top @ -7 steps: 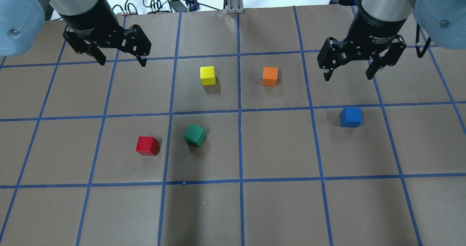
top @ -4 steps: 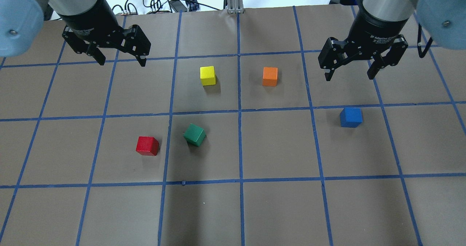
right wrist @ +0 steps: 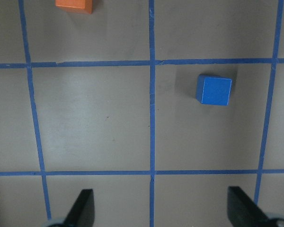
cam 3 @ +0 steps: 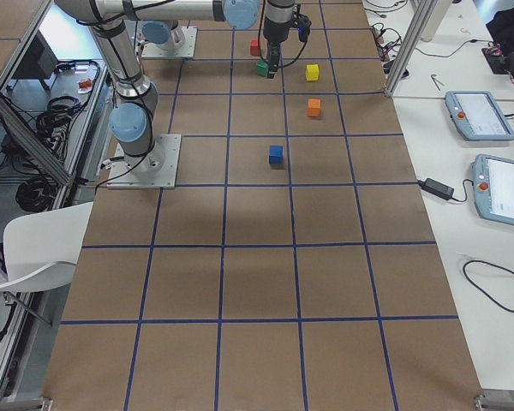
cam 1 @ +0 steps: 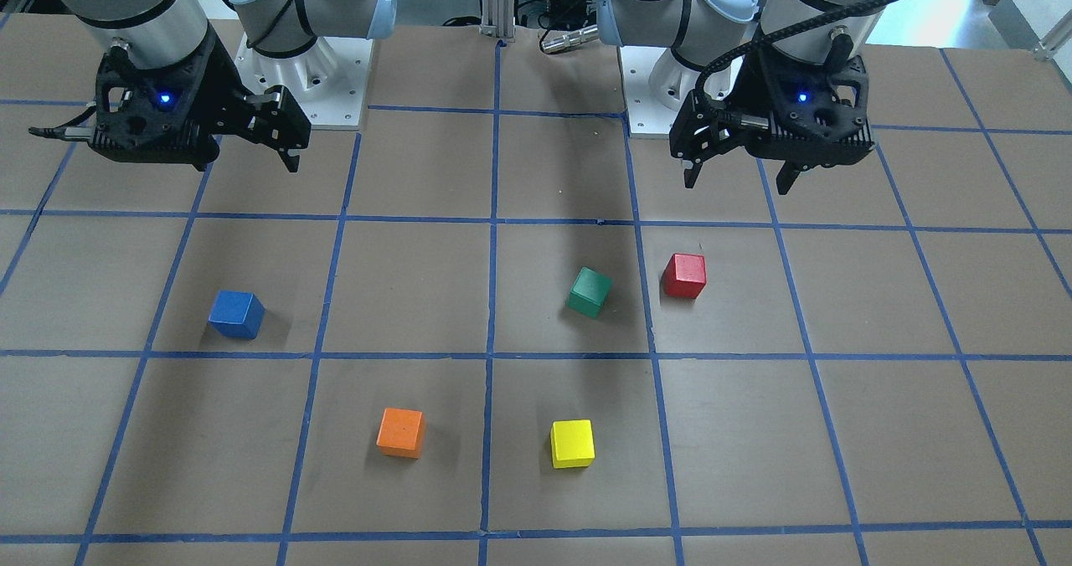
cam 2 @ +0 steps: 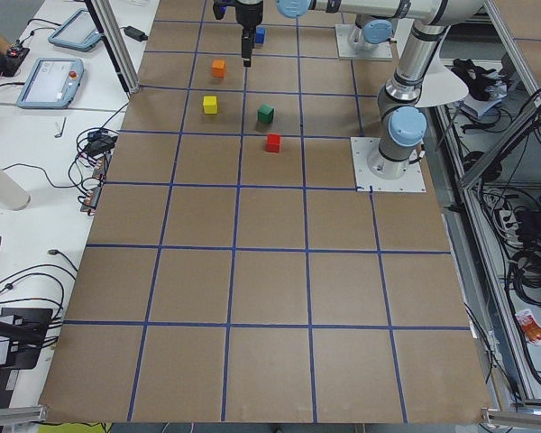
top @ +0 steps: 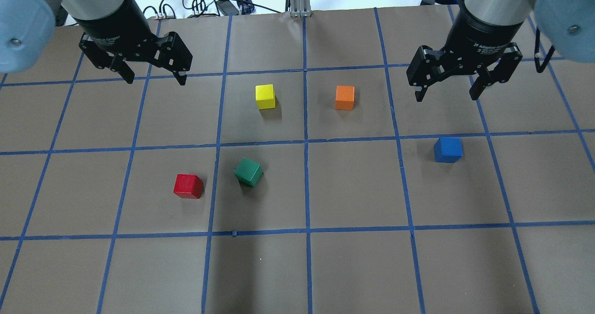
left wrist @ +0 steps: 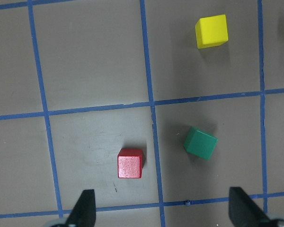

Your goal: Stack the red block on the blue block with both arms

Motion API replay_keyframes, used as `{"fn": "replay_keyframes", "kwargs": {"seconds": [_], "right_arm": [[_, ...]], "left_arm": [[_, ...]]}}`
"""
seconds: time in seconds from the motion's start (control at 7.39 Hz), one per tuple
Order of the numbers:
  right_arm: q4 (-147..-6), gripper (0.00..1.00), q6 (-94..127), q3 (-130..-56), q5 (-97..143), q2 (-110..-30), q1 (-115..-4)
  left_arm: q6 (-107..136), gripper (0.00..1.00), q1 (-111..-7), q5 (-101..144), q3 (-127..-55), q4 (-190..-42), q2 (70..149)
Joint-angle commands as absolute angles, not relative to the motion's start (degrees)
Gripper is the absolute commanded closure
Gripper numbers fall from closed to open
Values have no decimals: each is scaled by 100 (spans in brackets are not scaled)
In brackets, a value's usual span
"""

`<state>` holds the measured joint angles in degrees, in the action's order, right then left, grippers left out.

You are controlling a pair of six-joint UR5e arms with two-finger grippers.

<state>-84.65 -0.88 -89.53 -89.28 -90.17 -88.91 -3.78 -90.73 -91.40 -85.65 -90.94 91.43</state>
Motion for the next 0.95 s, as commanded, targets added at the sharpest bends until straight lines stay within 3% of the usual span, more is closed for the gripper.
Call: {"fn": "replay_keyframes", "kwargs": {"seconds": [0.0, 0.81], "right_arm": [[-8473, 0, -79, -8921, -9052, -9035, -8895], [-8473, 0, -62, -8938, -9044, -9026, -8895]], "left_arm": [[-378, 0, -9070, -9141, -8569, -9123, 9132], [-378, 0, -9062, -9123, -8569, -9272, 9123]]}}
